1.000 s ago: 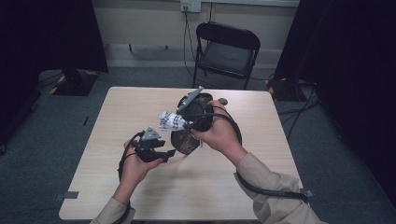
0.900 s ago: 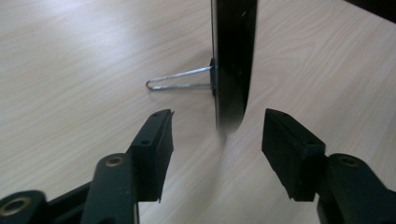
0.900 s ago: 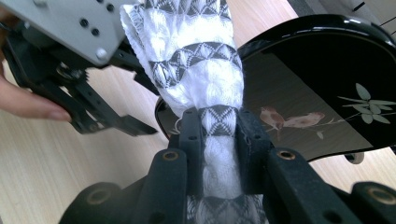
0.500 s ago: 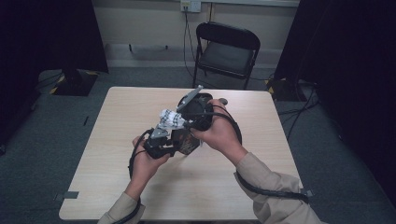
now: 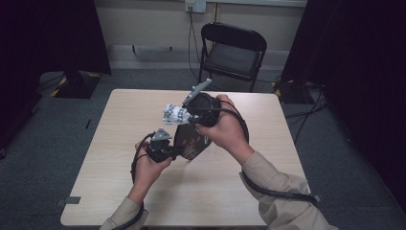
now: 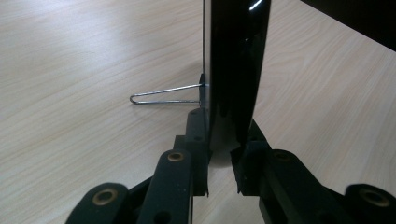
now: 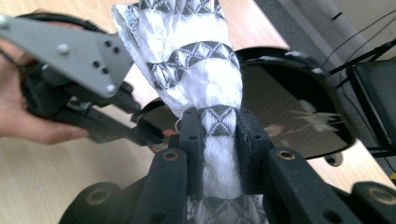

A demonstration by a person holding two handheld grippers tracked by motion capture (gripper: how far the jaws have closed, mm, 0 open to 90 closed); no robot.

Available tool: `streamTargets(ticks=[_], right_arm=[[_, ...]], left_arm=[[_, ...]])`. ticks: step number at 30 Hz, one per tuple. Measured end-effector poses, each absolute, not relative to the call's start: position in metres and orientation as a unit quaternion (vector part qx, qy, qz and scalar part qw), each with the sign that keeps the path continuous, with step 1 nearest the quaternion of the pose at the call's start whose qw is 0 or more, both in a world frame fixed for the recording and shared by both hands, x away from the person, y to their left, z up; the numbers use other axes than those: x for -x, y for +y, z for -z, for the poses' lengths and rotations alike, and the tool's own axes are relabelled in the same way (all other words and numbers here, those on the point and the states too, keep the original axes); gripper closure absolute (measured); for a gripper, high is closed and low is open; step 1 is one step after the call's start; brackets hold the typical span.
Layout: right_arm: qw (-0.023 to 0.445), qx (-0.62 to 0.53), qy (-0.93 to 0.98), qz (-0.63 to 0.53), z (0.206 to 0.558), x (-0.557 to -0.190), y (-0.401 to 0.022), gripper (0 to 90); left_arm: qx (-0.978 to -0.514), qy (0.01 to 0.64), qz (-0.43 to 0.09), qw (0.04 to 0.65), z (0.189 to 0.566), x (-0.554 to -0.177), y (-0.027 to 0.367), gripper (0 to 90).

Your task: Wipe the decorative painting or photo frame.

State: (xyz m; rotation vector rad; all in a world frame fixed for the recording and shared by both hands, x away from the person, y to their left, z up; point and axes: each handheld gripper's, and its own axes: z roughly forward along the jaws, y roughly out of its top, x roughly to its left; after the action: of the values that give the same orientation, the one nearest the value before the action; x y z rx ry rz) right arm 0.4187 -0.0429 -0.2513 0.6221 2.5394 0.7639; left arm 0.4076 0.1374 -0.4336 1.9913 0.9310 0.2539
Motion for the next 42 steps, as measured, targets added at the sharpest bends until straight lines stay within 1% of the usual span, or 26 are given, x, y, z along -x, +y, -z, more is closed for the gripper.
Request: streamTargets(ticks=[11,20,25,29,42], right_arm=[[0.225,-0.248,0.899,-0.282,0.24,-0.43,-0.045,75.7],[0.24,-0.286,0.883,-0.283,0.238,-0.442,-0.059,75.9],[0.243,-0.305,0.878,-0.277,0.244,-0.451,-0.069,75.9],[0.253,-0.318,0.873,-0.27,0.251,-0.458,-0.076,75.9],[0.241,-0.353,0.866,-0.261,0.274,-0.477,-0.097,75.9]], left_arm=[[-0.813,0.364,-0.091,0.446,0.432,-0.402,0.148,78.6],[-0.818,0.357,-0.089,0.441,0.432,-0.4,0.155,78.7],[-0.816,0.36,-0.087,0.443,0.432,-0.4,0.156,78.6],[-0.815,0.36,-0.088,0.445,0.432,-0.4,0.156,78.6],[-0.814,0.361,-0.089,0.446,0.433,-0.4,0.165,78.5]])
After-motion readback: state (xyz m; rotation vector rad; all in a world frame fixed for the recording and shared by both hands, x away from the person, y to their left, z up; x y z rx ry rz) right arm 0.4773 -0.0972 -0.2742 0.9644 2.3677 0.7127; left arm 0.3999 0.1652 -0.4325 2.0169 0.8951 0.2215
